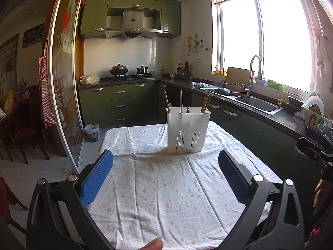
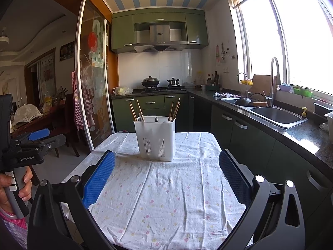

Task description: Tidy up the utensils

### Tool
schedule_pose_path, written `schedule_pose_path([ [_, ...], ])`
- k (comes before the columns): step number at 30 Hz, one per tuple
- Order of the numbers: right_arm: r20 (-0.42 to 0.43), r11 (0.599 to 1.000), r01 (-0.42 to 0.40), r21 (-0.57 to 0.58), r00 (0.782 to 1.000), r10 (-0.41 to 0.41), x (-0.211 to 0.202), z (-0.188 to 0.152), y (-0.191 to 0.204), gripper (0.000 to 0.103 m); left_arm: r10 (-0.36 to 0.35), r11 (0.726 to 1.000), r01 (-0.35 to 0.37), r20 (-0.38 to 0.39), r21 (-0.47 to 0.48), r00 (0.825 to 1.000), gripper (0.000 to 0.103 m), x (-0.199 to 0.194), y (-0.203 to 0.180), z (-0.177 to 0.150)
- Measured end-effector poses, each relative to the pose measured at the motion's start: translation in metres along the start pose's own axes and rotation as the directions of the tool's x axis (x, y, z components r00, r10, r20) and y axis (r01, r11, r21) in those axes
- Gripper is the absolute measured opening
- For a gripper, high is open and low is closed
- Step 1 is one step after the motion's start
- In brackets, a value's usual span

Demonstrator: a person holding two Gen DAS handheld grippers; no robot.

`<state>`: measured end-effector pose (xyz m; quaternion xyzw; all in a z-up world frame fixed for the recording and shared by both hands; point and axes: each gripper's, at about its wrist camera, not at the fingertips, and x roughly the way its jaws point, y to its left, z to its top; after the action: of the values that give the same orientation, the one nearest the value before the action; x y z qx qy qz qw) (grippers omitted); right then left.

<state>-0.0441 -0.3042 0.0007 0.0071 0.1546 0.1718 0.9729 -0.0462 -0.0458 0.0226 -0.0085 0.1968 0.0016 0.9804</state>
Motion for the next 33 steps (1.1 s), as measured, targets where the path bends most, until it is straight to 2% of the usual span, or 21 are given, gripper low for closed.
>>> schedule_pose_path([
  [8, -0.003, 1.0, -0.002, 0.0, 1.0, 0.002, 0.0016, -0.0011, 0.0015, 0.098, 0.005, 1.0, -0.005, -0.002, -0.008, 1.0, 0.096, -0.0008, 0.0003, 0.0006],
  [15, -0.004, 1.0, -0.005, 0.001, 1.0, 0.005, 0.0024, -0.0015, 0.0016, 0.098, -0.029, 0.999, 0.029, -0.015, -0.019, 0.999, 0.096, -0.0003, 0.0026, 0.0014],
  [33, -0.006, 1.0, -0.006, 0.002, 1.0, 0.006, 0.0026, -0.0019, 0.0023, 0.098, -0.04, 0.999, 0.039, -0.03, -0.034, 0.999, 0.096, 0.0015, 0.0047, 0.0003],
])
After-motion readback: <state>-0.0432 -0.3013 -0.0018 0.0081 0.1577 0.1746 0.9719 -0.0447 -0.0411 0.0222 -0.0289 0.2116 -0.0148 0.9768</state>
